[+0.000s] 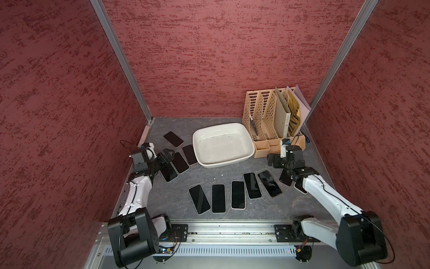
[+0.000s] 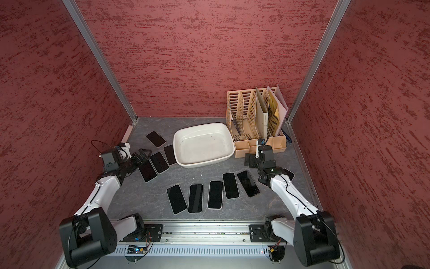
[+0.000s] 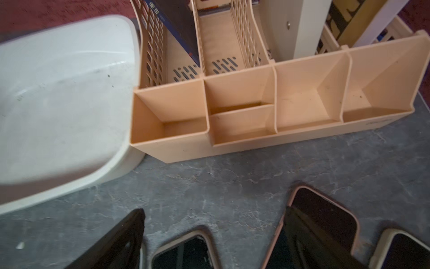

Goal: Take the phone out of the storage box
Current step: Reset both arms

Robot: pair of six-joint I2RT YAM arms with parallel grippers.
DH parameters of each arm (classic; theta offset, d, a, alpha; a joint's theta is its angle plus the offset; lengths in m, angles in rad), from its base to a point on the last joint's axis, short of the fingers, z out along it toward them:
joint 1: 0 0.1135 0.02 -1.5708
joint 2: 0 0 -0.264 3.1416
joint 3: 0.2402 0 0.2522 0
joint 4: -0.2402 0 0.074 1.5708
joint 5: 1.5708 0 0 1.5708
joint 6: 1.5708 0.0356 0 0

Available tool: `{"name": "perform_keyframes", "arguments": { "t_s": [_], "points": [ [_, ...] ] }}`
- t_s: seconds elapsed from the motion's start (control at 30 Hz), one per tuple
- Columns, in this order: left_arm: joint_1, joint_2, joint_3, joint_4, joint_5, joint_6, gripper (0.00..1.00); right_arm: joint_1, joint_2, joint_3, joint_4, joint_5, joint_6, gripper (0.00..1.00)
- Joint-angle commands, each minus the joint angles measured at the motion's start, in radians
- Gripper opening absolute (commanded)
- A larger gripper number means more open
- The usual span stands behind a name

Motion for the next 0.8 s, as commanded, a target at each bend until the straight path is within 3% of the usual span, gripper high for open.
{"name": "perform_keyframes", "arguments": {
  "t_s": [0.0,0.07,0.17,0.23,0.47,0.77],
  "points": [
    [-0.024,-0.045,-0.073,0.176,-0.053,-0.020,1.00,-0.065,0.056,-0.066,0.411,0.035,-0.109,0.98],
    [-0.072,-0.095,-0.150,0.281,-0.126,0.004,1.00,-0.099,0.112,-0.101,0.543,0.035,-0.069,0.98],
    [-0.211,-0.202,-0.242,0.414,-0.291,0.193,1.00,-0.134,0.193,-0.116,0.687,-0.082,-0.127,0.98],
    [-0.251,-0.216,-0.296,0.513,-0.300,0.272,1.00,-0.158,0.236,-0.129,0.738,-0.132,-0.116,0.98],
    [-0.236,-0.080,-0.368,0.717,-0.284,0.272,1.00,-0.234,0.363,-0.322,1.187,-0.204,-0.044,0.98],
    [-0.207,0.236,-0.264,0.987,-0.213,0.333,1.00,-0.246,0.397,-0.346,1.261,-0.230,-0.037,0.98]
  ]
}}
